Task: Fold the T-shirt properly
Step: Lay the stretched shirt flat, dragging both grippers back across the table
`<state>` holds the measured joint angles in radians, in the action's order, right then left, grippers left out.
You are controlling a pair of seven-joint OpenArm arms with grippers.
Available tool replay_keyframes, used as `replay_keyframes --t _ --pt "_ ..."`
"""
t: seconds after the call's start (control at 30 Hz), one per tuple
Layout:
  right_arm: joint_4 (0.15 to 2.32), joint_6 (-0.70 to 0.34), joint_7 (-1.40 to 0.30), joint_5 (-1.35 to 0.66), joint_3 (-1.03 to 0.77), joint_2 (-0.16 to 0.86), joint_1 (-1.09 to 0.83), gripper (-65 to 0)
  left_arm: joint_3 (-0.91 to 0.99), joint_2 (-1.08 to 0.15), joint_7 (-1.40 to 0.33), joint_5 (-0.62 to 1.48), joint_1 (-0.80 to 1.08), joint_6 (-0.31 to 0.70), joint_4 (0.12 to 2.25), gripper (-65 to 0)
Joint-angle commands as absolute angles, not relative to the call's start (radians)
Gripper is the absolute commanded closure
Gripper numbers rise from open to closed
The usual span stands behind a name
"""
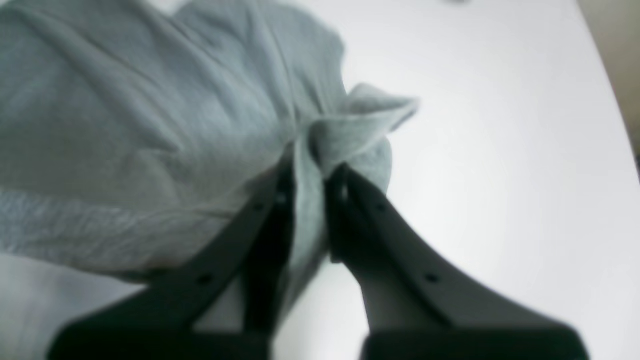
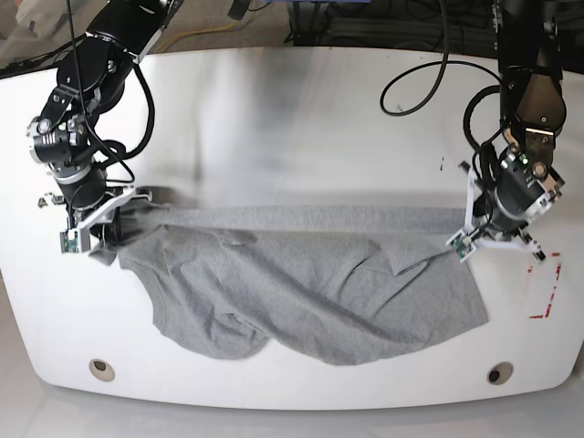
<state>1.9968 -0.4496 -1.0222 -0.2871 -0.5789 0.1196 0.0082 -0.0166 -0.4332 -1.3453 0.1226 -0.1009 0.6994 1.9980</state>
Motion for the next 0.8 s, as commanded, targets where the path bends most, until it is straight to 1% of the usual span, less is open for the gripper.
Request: replay_keyframes --t 0.0,0.17,0.3,0.43,0.57,0.63,0.67,0.7,0.77 --pt "2.018 -0.444 -0.992 -0.277 -0.604 0.108 0.001 -0.2 -0.005 -0.472 -1.325 0.087 -0.076 0.698 2.011 -0.1" --pt "2.018 -0.444 -0.992 -0.277 -0.664 0.038 -0.071 -0.2 -0.001 -0.542 -1.248 0.085 0.047 0.698 2.009 -0.1" --pt "2.018 -0.444 -0.992 -0.277 -0.714 -0.028 -0.114 -0.5 0.001 -0.578 -1.23 0.042 0.113 0.698 2.008 -0.1" --pt "2.017 -0.444 -0.992 -0.277 -0.751 -0.079 -0.148 -0.6 0.001 -0.581 -1.225 -0.067 0.17 0.698 2.008 -0.1" --pt "2.017 -0.444 -0.992 -0.288 -0.753 -0.124 -0.191 -0.8 0.002 -0.582 -1.184 -0.101 0.225 0.698 2.006 -0.1" --pt "2.014 -0.444 -0.992 -0.337 -0.753 -0.133 -0.211 -1.0 0.019 -0.582 -1.142 -0.102 0.248 0.698 2.005 -0.1" --pt "2.011 -0.444 -0.992 -0.371 -0.753 -0.133 -0.226 -1.9 0.036 -0.582 -1.125 -0.102 0.265 0.698 2.005 -0.1" --pt "2.009 -0.443 -0.992 -0.409 -0.753 -0.133 -0.245 -4.6 0.061 -0.581 -1.112 -0.102 0.285 0.698 2.005 -0.1" --pt "2.009 -0.437 -0.992 -0.498 -0.753 -0.134 -0.286 -15.4 0.105 -0.576 -1.098 -0.102 0.306 0.698 2.005 -0.1"
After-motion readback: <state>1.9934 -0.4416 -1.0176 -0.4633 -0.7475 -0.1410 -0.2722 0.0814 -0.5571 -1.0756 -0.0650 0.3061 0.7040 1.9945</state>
